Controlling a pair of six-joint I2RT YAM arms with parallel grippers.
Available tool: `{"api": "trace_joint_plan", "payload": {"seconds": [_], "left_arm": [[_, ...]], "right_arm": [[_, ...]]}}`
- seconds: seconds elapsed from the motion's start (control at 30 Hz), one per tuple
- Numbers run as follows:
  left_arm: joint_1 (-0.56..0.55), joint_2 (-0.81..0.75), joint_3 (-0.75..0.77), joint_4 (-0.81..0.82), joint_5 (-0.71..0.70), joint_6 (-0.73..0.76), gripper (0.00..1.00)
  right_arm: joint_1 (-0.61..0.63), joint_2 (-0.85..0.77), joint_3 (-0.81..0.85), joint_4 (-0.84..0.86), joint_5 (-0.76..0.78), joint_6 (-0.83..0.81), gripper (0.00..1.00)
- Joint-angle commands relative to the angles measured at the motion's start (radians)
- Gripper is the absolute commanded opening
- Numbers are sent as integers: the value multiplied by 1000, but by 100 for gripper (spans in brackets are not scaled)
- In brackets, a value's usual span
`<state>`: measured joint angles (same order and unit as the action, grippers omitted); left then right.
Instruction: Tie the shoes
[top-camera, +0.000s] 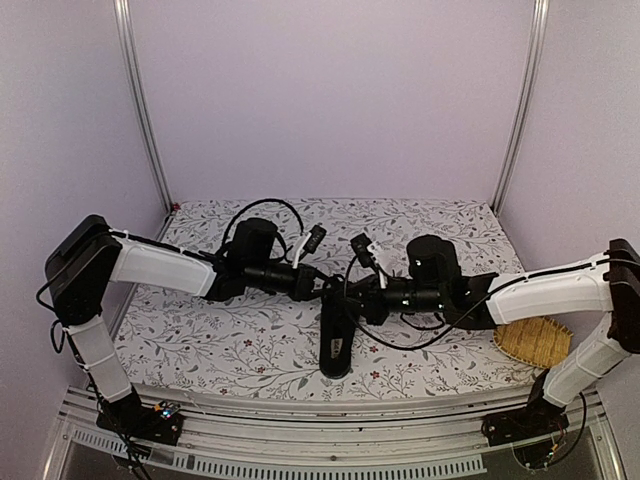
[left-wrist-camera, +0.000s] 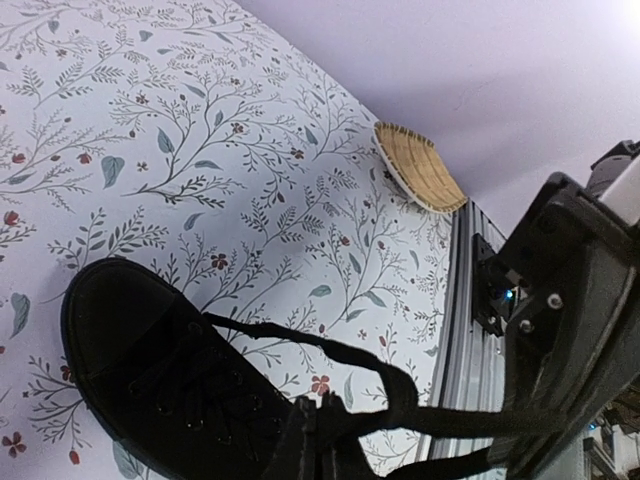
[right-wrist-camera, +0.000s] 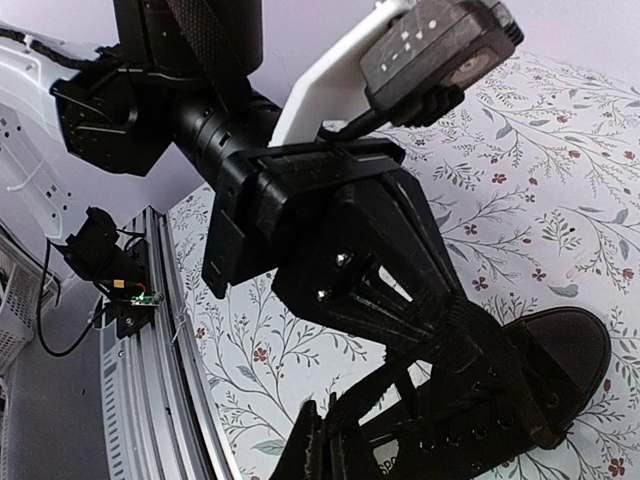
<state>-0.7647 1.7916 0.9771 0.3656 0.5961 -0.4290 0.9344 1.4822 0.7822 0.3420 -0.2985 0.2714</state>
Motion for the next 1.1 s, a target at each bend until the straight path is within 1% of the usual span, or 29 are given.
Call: {"api": "trace_joint_plan", "payload": {"seconds": [0.0,0.2,0.4,0.63,0.8,0.9,1.0,1.07], "left_arm": [[5,-9,24,-9,-17,-20,0],[4,-4,35,-26,-20,-23,0],[5,3,47,-42,-21,-23,0],[5,5,60,-49,-25,-36,0],[4,6,64,-50,-27,-44,0],[5,5,64,-49,-26,-48,0],[5,5,63,-47,-28,-54,0],[5,5,62,-47,-28,-57,0]], "right_arm": [[42,55,38,89,123,-30,2],[62,96,31,155,206,-49,2],[85,133,51,160,291,-111,2],[95,180,25,165,325,-141,2],[103,219,2,188,349,-127,2],[104,249,15,191,370,-121,2],[106,291,33,189,426,-116,2],[106,314,42,185,494,-107,2]]}}
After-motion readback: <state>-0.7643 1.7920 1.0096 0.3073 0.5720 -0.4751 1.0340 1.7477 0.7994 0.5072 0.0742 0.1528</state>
